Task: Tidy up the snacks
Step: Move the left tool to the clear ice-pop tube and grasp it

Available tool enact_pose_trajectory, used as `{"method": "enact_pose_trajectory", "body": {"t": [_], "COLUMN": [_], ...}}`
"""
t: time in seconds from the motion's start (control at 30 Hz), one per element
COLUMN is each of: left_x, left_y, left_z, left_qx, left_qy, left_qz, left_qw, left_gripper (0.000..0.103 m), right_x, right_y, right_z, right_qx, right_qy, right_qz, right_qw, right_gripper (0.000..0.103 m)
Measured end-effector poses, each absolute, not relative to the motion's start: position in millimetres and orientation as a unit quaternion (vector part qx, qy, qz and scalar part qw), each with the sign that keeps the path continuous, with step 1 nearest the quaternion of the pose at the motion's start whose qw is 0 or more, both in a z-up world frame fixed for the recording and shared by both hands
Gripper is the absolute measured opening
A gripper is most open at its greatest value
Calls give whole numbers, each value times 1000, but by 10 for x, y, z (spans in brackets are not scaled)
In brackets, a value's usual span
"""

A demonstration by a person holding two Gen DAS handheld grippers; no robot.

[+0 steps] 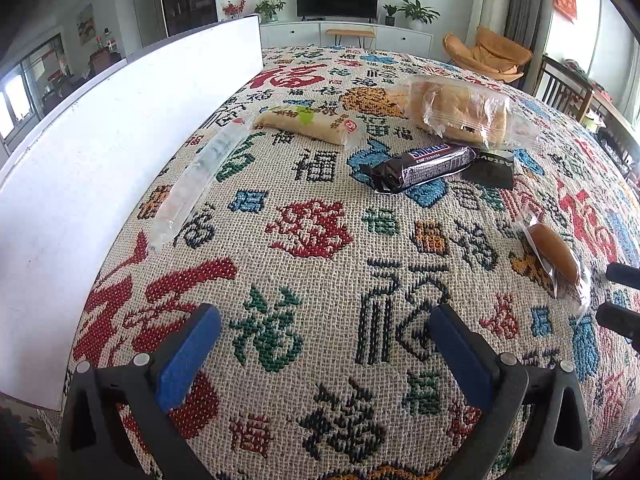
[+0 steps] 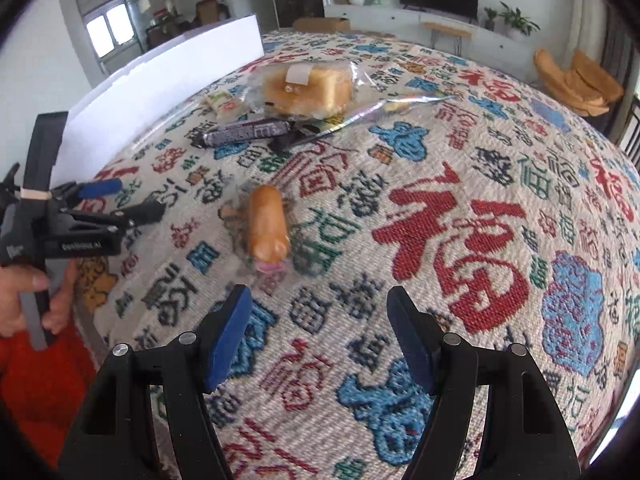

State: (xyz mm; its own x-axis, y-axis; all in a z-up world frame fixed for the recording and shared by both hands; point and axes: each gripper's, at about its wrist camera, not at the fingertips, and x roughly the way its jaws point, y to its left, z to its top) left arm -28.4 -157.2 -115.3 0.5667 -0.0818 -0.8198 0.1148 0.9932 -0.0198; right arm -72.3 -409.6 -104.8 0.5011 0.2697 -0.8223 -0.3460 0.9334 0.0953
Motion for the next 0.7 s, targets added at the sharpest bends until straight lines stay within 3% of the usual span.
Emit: {"method": "enact_pose_trajectory", "body": {"t": [0.33,0.53,0.7], "left_x": [-280,-281,-231], "left_y": [-1570,-1552,-1360], "left_z": [-1153,-1122,-697], "left_qx": [18,14,9], "left_qy": [462,460,385], "left_qz": [-56,-51,-28], "left_qw": [885,886,922], "left_gripper": [103,103,102], "right_x": [-712,-669,-698], "right_y": [-4204,-4210,-4217], "right_z": [-1237,-1245,-1235], "right_qx": [-70,-68,-68], "right_qy": [438,437,436], "right_qz": [150,147,147], "right_qw": [884,885,885], "right_gripper": [89,90,90]}}
